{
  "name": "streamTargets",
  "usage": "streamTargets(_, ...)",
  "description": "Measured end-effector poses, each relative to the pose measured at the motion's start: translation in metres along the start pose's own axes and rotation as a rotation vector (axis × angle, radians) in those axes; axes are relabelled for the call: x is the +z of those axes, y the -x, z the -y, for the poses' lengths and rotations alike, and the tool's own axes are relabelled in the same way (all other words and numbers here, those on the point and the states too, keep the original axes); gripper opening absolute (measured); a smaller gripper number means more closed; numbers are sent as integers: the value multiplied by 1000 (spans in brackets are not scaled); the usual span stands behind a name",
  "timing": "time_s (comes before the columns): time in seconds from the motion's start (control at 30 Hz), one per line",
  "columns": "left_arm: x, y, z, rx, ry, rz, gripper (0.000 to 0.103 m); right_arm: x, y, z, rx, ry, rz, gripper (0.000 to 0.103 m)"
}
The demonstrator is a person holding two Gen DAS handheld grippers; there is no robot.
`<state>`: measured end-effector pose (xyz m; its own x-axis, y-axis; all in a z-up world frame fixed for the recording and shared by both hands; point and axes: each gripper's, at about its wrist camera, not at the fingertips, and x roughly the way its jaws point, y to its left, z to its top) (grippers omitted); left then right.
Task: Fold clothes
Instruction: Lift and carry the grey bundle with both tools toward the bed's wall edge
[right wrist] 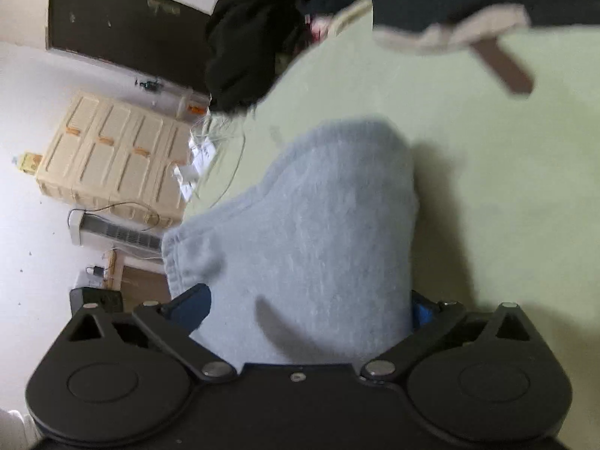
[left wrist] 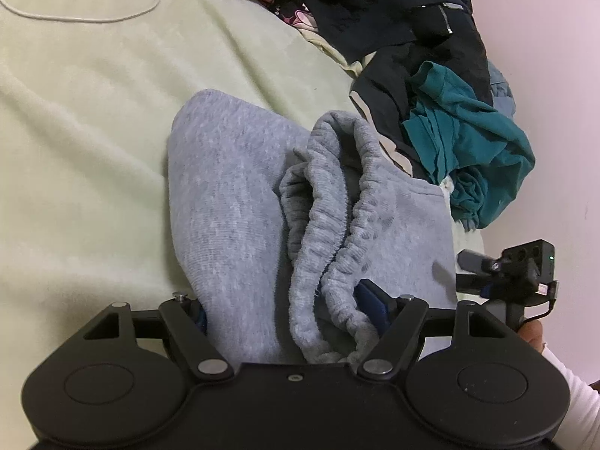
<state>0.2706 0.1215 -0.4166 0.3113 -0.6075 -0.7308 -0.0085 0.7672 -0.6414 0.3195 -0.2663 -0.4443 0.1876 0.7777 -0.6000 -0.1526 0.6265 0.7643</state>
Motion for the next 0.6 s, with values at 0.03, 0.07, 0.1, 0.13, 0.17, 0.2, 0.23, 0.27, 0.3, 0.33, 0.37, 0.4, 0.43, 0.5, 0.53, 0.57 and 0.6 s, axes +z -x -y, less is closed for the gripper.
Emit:
streamTargets(0.03,0,-2,-2,-6,13,0,78,-1,-5,-1,-12,5,-15,91)
streamTargets(0.07,-1,-3,-4,-12,25,1,78,-2,-8,-2,-23,12,-26,89)
streamTargets(0.1,-1,-3,-5,-11,28,3,78,-3,-4,-4,-27,26,-15,79)
streamTargets(0.13,-2,-3,-5,-12,32,6,78,-4,-1,-5,-24,32,-8,70)
streamTargets(0.17,-2,-3,-6,-17,36,7,77,-7,6,-4,-5,28,5,67)
streamTargets(0.2,-3,-2,-7,-25,43,8,77,-10,12,-4,11,25,15,64)
streamTargets(0.23,-4,-2,-8,-31,48,11,76,-11,12,-3,10,24,18,63)
streamTargets(0.27,-6,0,-8,-32,46,20,72,-14,12,-2,7,20,23,63)
streamTargets(0.3,-8,2,-6,-27,33,33,71,-15,11,-2,3,14,27,63)
streamTargets(0.33,-8,2,-5,-25,29,35,68,-16,9,-1,1,6,32,64)
streamTargets(0.37,-10,4,-2,-21,15,44,65,-16,9,-1,3,-6,42,64)
streamTargets(0.4,-11,7,1,-22,10,54,64,-15,9,-4,-1,-5,52,64)
streamTargets(0.43,-11,10,4,-25,7,62,62,-15,10,-9,-7,12,60,64)
streamTargets(0.5,-11,18,10,-34,-7,75,60,-16,13,-23,-22,51,75,64)
streamTargets(0.53,-11,19,12,-35,-9,77,60,-18,16,-30,-23,73,84,64)
streamTargets(0.57,-11,23,15,-42,-16,84,60,-20,20,-35,-16,86,96,64)
streamTargets(0.6,-11,26,18,-44,-19,91,59,-21,24,-39,-11,98,108,64)
